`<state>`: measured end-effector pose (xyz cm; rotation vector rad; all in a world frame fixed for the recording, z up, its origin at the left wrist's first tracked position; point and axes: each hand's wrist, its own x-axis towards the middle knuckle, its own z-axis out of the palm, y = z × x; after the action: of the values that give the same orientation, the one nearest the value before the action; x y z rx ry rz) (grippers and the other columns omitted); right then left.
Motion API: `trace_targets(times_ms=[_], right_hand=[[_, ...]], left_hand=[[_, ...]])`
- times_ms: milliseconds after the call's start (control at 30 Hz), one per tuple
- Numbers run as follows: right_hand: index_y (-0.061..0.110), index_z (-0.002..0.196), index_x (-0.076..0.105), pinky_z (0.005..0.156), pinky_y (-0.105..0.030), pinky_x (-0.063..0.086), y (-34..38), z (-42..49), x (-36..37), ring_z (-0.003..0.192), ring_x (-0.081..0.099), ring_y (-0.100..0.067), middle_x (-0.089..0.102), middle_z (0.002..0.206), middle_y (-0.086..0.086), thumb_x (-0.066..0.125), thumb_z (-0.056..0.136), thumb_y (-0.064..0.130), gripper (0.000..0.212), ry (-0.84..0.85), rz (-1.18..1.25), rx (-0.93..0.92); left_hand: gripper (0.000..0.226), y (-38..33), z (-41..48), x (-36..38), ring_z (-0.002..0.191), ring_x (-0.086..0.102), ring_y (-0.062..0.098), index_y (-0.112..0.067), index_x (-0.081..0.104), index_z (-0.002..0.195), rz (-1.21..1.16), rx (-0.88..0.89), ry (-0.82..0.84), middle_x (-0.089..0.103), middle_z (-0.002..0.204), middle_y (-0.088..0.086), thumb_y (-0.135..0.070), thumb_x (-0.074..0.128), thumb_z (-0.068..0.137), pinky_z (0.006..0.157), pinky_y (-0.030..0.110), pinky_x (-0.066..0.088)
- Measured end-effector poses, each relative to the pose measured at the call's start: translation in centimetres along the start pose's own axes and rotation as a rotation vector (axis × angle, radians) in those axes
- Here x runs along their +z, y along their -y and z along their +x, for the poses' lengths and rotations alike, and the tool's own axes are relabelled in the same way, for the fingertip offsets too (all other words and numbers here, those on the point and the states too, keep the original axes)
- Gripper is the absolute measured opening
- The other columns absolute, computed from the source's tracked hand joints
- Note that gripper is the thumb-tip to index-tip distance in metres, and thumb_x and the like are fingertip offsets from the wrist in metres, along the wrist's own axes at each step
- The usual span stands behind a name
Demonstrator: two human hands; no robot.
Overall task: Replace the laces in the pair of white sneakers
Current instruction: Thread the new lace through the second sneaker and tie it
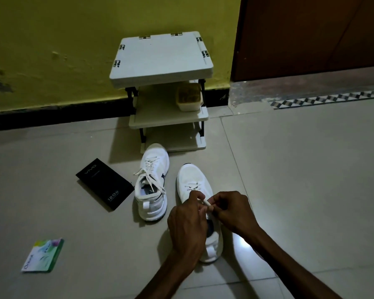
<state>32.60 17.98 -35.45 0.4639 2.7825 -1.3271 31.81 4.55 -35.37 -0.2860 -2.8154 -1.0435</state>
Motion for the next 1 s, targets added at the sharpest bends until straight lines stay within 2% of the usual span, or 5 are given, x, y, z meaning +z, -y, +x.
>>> trace_targets(times_ms=[267,467,767,867,1000], right_hand=[[0.029,0.081,0.076,0.072,-0.022,0.055,0.5,-0.2,-0.3,0.073,0.067,0.000,0.073,0.075,0.010,0.081,0.075,0.027,0.008,0.018,0.026,0.019],[0.030,0.080,0.075,0.073,-0.024,0.055,0.6,-0.3,-0.2,0.073,0.067,0.000,0.073,0.073,0.011,0.083,0.070,0.034,0.014,0.041,0.012,0.013],[0.027,0.083,0.079,0.070,-0.029,0.058,0.2,0.0,-1.3,0.070,0.070,-0.005,0.074,0.072,0.008,0.079,0.076,0.011,0.018,0.150,0.147,-0.020],[0.023,0.080,0.079,0.067,-0.035,0.060,-0.1,0.2,-1.4,0.072,0.072,-0.023,0.074,0.071,-0.001,0.075,0.077,0.004,0.020,0.151,0.243,0.049],[0.015,0.072,0.076,0.058,-0.029,0.058,0.2,0.5,-0.9,0.062,0.069,-0.016,0.072,0.066,-0.001,0.081,0.075,0.006,0.011,0.132,0.252,0.113]], left_hand=[[0.039,-1.0,0.6,-0.8,0.048,0.060,0.018,-0.026,0.064,0.080,0.260,0.158,0.051,0.062,0.054,-0.005,-0.015,0.086,0.050,0.044,0.026,0.042],[0.055,-1.1,0.7,-0.9,0.045,0.058,0.016,-0.027,0.066,0.082,0.273,0.180,0.007,0.061,0.051,-0.008,-0.009,0.087,0.035,0.042,0.021,0.037],[0.039,-1.1,0.7,-0.5,0.085,0.069,0.022,-0.027,0.055,0.121,0.086,0.001,0.064,0.071,0.083,-0.005,-0.015,0.057,0.083,0.069,0.036,0.049],[0.046,-0.9,1.2,-0.9,0.096,0.065,0.020,-0.031,0.038,0.141,0.192,0.039,0.128,0.067,0.096,-0.007,-0.028,0.047,0.096,0.073,0.030,0.040],[0.070,-0.5,2.0,-1.4,0.105,0.061,0.024,-0.034,0.017,0.151,0.193,0.004,0.249,0.064,0.109,-0.001,-0.026,0.054,0.092,0.083,0.032,0.042]])
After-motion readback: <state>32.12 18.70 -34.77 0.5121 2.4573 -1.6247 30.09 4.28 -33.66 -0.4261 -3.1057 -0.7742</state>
